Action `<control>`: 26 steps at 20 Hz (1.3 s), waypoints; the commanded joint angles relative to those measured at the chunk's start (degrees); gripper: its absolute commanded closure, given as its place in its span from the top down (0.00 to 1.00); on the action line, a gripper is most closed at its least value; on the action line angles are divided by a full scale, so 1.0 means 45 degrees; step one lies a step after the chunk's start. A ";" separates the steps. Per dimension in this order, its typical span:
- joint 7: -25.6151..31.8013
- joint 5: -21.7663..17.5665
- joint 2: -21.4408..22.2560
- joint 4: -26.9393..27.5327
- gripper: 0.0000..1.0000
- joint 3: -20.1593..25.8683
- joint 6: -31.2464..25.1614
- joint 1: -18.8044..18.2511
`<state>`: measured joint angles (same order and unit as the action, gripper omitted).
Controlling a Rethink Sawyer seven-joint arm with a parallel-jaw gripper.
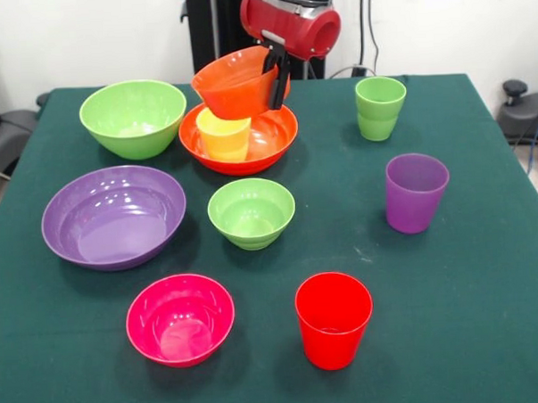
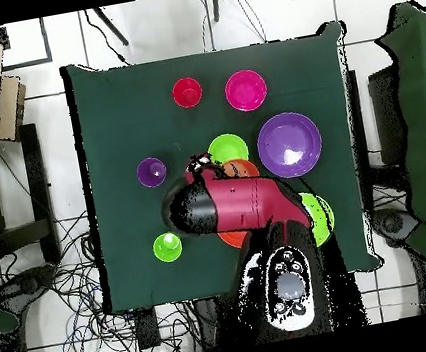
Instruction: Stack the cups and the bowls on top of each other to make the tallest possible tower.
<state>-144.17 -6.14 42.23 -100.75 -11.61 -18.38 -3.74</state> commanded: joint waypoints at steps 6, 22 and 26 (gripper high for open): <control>-0.0832 -0.0598 -0.1247 -0.1083 0.00 0.0315 0.1740 0.0398; -0.0319 -0.0779 -0.0970 -0.1861 0.00 0.0681 0.2382 -0.0291; -0.0300 -0.0803 -0.1030 -0.1922 0.00 0.0661 0.2531 -0.0330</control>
<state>-144.17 -6.09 39.24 -106.84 -13.25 -11.17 -3.73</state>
